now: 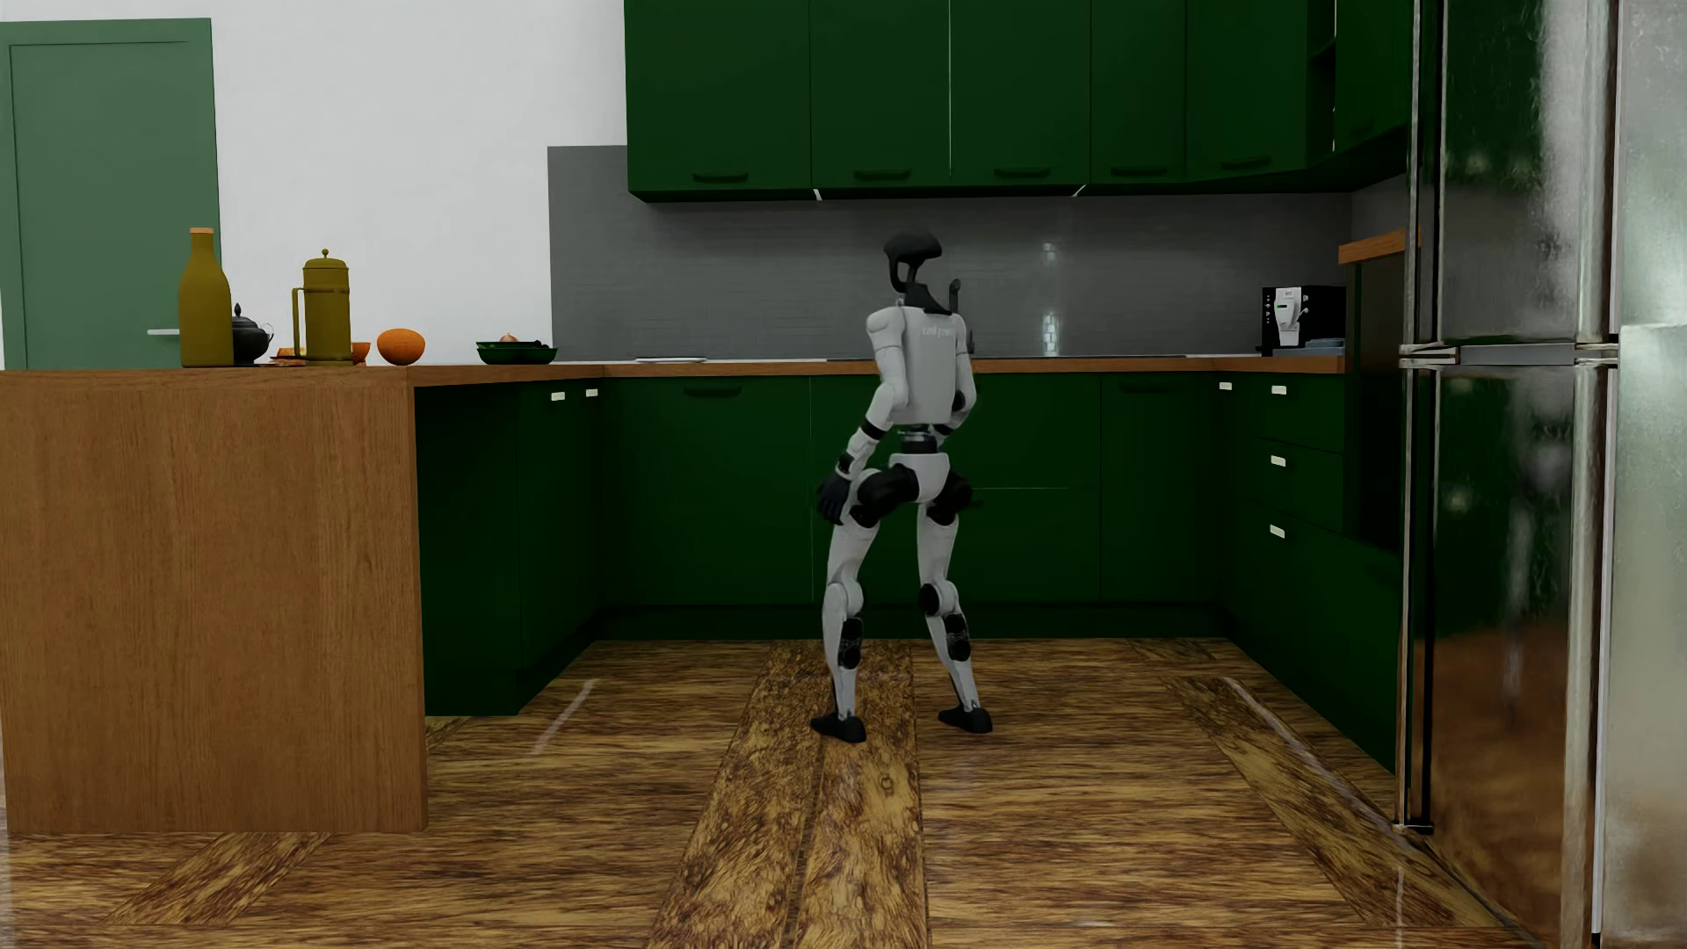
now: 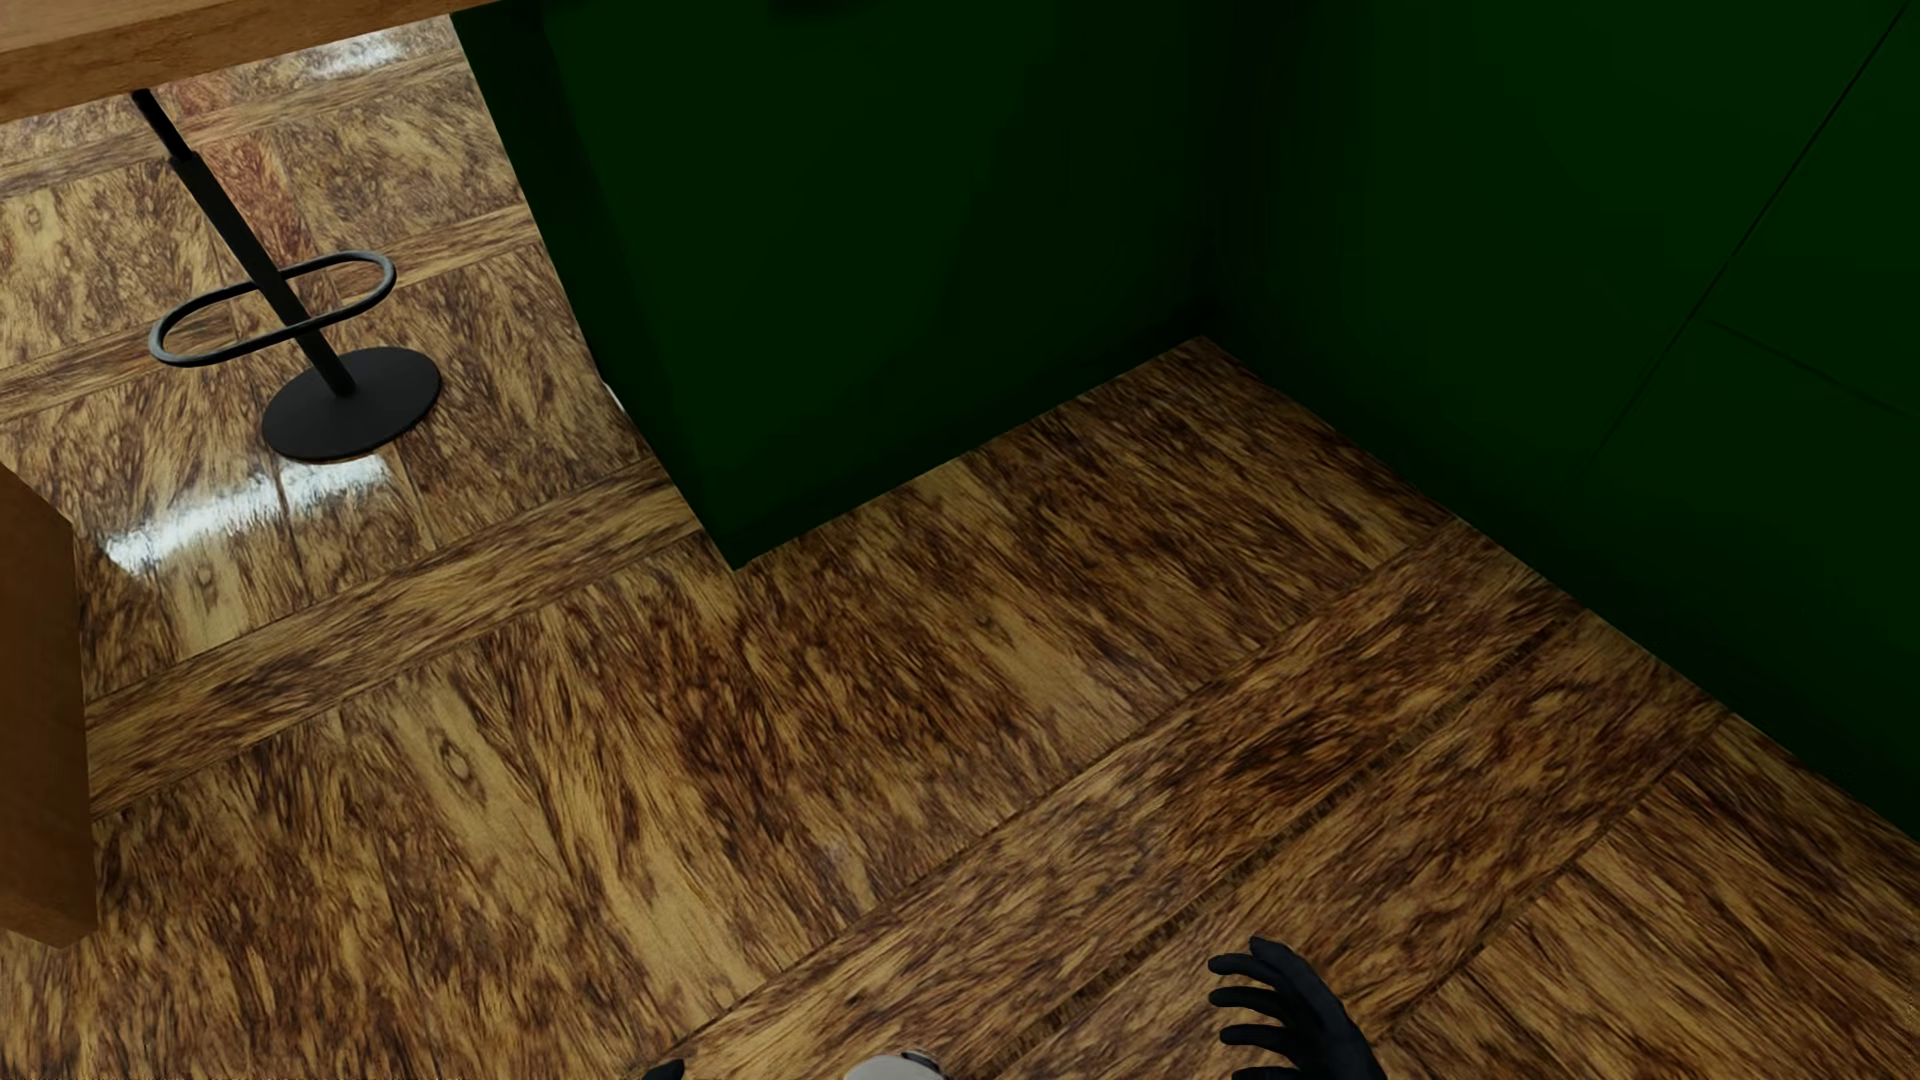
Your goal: Turn left
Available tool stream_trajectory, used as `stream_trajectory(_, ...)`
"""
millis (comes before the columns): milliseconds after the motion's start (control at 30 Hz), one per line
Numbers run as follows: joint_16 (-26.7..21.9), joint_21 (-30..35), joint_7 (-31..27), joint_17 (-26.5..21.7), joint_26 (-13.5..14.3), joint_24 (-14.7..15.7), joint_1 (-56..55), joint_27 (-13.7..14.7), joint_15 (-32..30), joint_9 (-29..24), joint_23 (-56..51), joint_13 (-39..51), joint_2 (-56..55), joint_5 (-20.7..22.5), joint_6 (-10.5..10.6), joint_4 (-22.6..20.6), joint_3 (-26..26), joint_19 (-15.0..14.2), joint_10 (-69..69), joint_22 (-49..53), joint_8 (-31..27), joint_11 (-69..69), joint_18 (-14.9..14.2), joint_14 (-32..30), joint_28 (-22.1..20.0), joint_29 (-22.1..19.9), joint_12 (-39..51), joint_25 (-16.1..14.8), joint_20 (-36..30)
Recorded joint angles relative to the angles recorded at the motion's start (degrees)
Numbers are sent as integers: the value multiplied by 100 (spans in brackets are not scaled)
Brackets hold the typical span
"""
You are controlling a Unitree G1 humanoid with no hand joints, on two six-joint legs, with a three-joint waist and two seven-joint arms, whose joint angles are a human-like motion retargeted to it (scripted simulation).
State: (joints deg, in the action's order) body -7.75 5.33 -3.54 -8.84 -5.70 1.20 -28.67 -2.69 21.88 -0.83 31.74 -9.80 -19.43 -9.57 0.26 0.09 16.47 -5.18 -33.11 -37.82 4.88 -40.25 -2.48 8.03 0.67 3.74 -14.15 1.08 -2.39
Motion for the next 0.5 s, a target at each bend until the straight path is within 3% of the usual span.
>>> stream_trajectory(67,23,100,-47,36,182,224,83,83,39,-71,103,-116,63,15,-77,-85,-7,-12,166,18,-169,31,-10,-19,-274,-37,-119,104,-115)
stream_trajectory(133,64,-117,-20,-359,258,380,77,-73,-71,-77,169,-144,116,-20,-25,-106,214,-11,258,138,-127,228,44,250,-267,77,-202,-37,-79)
stream_trajectory(200,-110,-246,291,-463,128,288,-84,-192,-103,-122,240,172,263,-26,165,101,101,-14,-301,11,32,321,899,1204,-72,190,-126,-134,40)
stream_trajectory(233,-79,-304,412,-438,8,84,-191,-149,54,-119,245,212,228,-79,268,201,-42,-48,-705,68,86,64,964,1485,-12,192,-55,-134,106)
stream_trajectory(267,-143,-253,392,-303,-64,-163,-271,-162,250,-90,124,174,136,-124,325,283,-215,-81,-886,35,96,-269,-265,1292,25,128,23,-89,4)
stream_trajectory(300,-87,-83,327,-193,-77,-280,-317,-136,342,29,34,34,47,-95,341,257,-297,-94,-723,-6,86,-412,-13,485,65,19,47,-17,-34)
stream_trajectory(333,36,10,192,-32,-80,-274,-284,-107,349,49,-99,-174,-49,-92,257,112,-346,-89,-482,109,-35,-645,-8,-27,67,-110,41,69,-114)
stream_trajectory(367,232,158,42,-82,41,-133,-321,-154,358,65,-56,-202,-112,48,115,-49,-340,39,-308,308,-386,-666,-4,-141,-40,-195,-162,139,19)
stream_trajectory(400,127,-3,86,-236,389,174,-365,-256,419,34,267,-48,86,19,23,-91,-110,-168,-456,223,-440,-266,15,485,-241,-187,-244,156,-40)
stream_trajectory(433,9,-249,259,-435,632,439,-437,-377,396,-30,394,114,211,12,97,12,-39,-301,-1020,171,-308,-189,238,1284,-336,-160,-257,138,15)
stream_trajectory(467,-187,-375,358,-481,792,564,-386,-458,545,-56,261,284,162,36,162,177,-145,-136,-1504,24,-229,-395,575,1850,-375,-173,-208,107,-37)
stream_trajectory(500,-304,-300,300,-200,830,570,-418,-378,595,-127,161,404,-33,15,95,178,-414,-152,-1409,-108,-275,-867,-131,1154,-344,-274,-83,72,-46)
